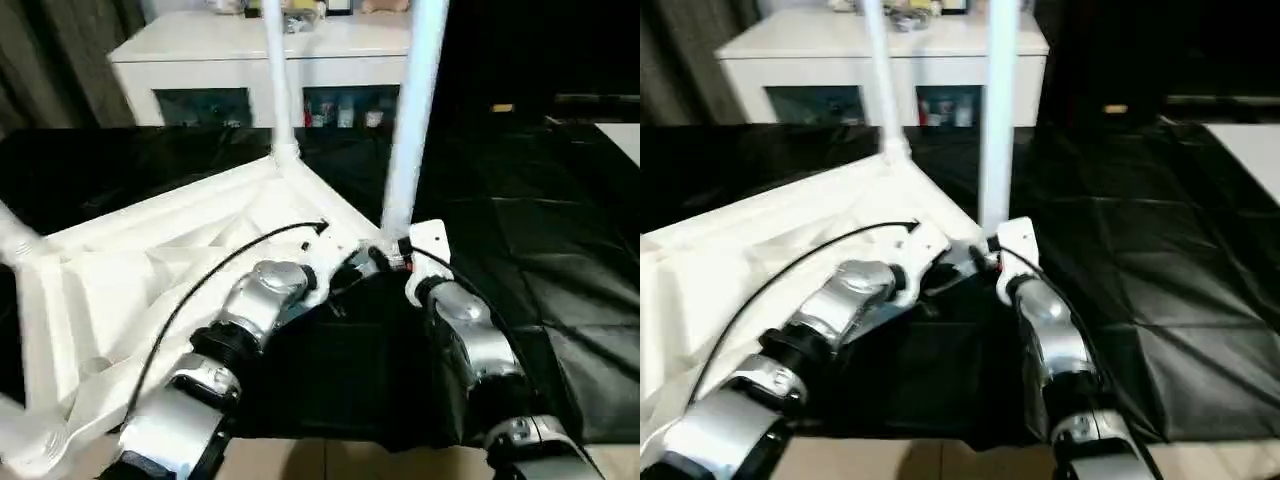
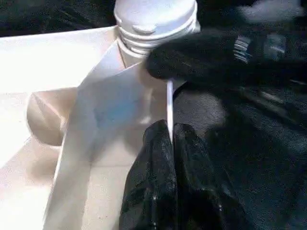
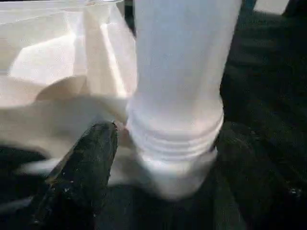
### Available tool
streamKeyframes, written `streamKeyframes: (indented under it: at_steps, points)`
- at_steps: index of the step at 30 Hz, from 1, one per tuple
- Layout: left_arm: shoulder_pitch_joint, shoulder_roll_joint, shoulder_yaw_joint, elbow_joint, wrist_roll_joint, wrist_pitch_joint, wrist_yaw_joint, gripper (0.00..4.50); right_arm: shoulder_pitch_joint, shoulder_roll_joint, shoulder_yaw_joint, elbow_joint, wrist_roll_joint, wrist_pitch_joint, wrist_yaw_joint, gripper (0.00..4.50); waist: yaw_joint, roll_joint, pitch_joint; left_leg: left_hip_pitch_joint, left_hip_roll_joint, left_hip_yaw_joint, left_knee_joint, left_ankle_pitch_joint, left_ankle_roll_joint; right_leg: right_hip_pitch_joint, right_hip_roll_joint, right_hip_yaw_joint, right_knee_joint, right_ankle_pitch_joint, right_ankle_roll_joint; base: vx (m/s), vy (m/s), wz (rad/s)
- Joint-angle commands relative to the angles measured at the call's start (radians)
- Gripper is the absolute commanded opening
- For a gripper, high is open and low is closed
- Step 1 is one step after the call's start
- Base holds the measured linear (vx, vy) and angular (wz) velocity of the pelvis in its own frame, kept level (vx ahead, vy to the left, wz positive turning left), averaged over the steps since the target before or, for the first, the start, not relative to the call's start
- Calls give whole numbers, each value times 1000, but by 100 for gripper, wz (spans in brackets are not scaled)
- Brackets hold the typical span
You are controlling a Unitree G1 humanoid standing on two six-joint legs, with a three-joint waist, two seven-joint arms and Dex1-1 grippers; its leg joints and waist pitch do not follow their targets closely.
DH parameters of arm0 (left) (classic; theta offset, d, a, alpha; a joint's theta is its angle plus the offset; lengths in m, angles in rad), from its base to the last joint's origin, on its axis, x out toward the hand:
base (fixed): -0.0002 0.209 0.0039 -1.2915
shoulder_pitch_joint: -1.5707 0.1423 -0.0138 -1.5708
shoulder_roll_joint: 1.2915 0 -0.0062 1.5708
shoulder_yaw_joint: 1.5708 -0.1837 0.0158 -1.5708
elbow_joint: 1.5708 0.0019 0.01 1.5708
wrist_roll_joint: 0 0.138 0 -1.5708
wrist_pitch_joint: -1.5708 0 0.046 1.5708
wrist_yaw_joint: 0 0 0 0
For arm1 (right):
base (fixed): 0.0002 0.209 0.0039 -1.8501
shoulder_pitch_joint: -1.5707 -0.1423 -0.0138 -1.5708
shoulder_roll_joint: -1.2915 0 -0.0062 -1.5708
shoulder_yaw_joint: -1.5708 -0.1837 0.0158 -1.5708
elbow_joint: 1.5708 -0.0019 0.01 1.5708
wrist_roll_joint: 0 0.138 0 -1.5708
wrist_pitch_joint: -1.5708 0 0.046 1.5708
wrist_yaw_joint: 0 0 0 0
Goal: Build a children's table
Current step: Rotate leg to tighten
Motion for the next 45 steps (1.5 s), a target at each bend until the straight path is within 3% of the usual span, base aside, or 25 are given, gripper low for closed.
streamKeyframes:
  at_steps: [1, 3, 6, 9, 10, 13, 16, 19, 27, 38, 39, 41, 45]
  points:
    - [40, 23, -23, -27, 7, 23, -64, 0, 8, -18, 56, -49, 25, -1, 133, 346, 6, -15, -55, -6, 54, -42, -89, -269, 59, 53, -67, 38, -81, -310, -184, 0, 0, 0]
    - [61, 53, -44, -60, 5, -3, -139, 0, 18, -57, 58, -74, 51, 5, 218, 346, 1, -16, -55, -4, 55, -39, -85, -259, 74, 51, -68, 39, -80, -294, -201, 0, 0, 0]
    - [103, 127, -89, -129, -6, 12, -298, 0, 45, -165, 105, -114, 58, -47, 412, 346, 7, -15, -63, -3, 56, -34, -73, -175, 105, 52, -67, 41, -65, -153, -245, 0, 0, 0]
    - [117, 150, -88, -164, -35, 29, -361, 0, 54, -197, 104, -127, 73, -53, 470, 346, 13, -13, -65, 1, 57, -28, -68, -133, 133, 51, -65, 42, -53, -60, -288, 0, 0, 0]
    - [141, 205, -104, -233, -76, 26, -488, 0, 71, -243, 110, -164, 106, -49, 585, 346, 18, -11, -63, 4, 59, -28, -69, -146, 134, 51, -64, 39, -53, -70, -298, 0, 0, 0]
    - [151, 222, -105, -262, -90, 23, -527, 0, 77, -257, 115, -179, 115, -48, 623, 346, 27, -9, -60, 6, 65, -27, -74, -178, 122, 49, -61, 39, -53, -115, -292, 0, 0, 0]
    - [163, 243, -97, -318, -121, 61, -578, 0, 80, -273, 125, -195, 135, -44, 680, 346, 35, -8, -54, 20, 68, -23, -80, -243, 80, 36, -59, 43, -63, -197, -281, 0, 0, 0]
    - [166, 258, -93, -340, -119, 76, -585, 0, 78, -279, 142, -189, 138, -48, 724, 346, 40, -10, -54, 17, 68, -24, -83, -243, 60, 39, -61, 47, -62, -209, -267, 0, 0, 0]
    - [176, 261, -85, -351, -115, 89, -569, 0, 85, -300, 184, -174, 101, -75, 770, 285, 47, -18, -58, 9, 63, -25, -76, -168, 82, 45, -66, 47, -57, -170, -260, 0, 0, 0]
    - [177, 262, -87, -351, -111, 91, -558, 0, 90, -323, 197, -155, 67, -107, 765, 285, 47, -18, -59, 9, 62, -25, -74, -166, 88, 44, -62, 45, -58, -182, -254, 0, 0, 0]
    - [177, 262, -87, -351, -111, 91, -558, 0, 90, -323, 197, -155, 67, -107, 765, 324, 47, -18, -59, 9, 62, -25, -74, -166, 89, 44, -62, 45, -58, -181, -255, 0, 0, 0]
    - [176, 261, -87, -348, -110, 90, -556, 0, 86, -318, 187, -147, 85, -71, 768, 336, 48, -17, -59, 9, 62, -25, -74, -164, 92, 44, -62, 45, -58, -180, -256, 0, 0, 0]
    - [176, 260, -87, -348, -110, 89, -555, 0, 89, -324, 198, -147, 67, -100, 751, 375, 47, -19, -58, 9, 62, -25, -74, -172, 87, 44, -63, 45, -60, -196, -253, 0, 0, 0]
